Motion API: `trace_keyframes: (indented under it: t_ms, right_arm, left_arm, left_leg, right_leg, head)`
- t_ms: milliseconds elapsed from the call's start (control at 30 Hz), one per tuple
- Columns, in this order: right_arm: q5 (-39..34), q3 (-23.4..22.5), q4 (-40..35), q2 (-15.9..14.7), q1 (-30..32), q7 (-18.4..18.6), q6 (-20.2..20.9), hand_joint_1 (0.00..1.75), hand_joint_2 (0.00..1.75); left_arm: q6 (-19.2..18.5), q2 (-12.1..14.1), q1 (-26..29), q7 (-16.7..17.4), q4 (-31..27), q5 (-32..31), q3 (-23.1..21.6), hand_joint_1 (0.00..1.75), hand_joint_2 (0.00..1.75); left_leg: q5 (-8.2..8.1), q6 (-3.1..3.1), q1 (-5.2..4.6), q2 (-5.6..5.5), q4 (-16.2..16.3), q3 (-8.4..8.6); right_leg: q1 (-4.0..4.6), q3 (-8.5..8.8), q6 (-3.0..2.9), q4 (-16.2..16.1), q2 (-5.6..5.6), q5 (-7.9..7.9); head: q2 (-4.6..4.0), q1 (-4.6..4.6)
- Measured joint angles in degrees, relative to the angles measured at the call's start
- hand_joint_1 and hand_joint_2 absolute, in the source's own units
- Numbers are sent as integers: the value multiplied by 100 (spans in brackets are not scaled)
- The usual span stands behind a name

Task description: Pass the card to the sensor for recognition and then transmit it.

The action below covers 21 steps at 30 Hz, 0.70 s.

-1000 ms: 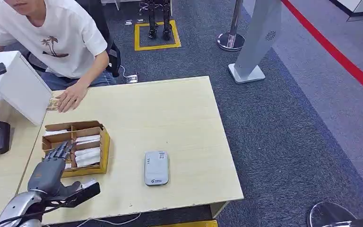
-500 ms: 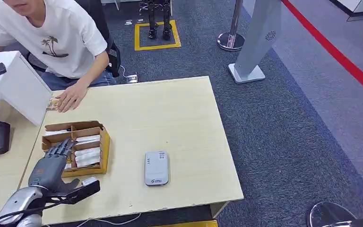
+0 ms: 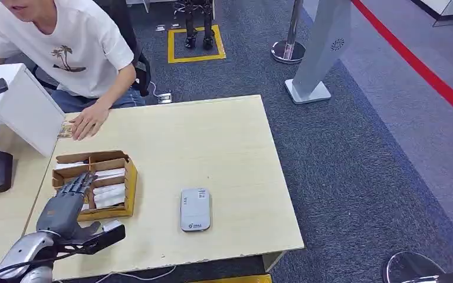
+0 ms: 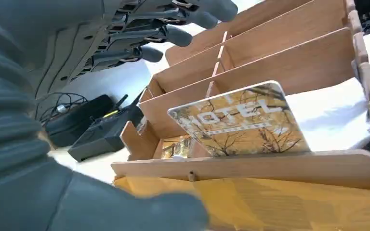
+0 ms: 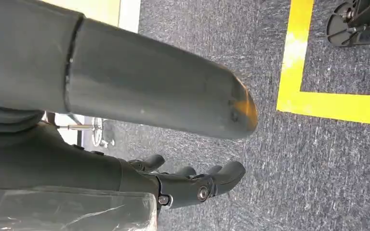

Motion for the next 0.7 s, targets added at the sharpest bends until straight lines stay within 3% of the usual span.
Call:
trace_keyframes:
  t_ms: [700]
  right_arm:
    - [55, 0, 0, 0, 0, -24, 7, 0, 175]
  left_arm:
    - [175, -83, -27, -48, -20, 76, -9, 175, 175]
  left_leg:
    - [0, 0, 0, 0, 0, 0]
  right_leg:
    - [0, 0, 0, 0, 0, 0]
  head:
    - [0, 0]
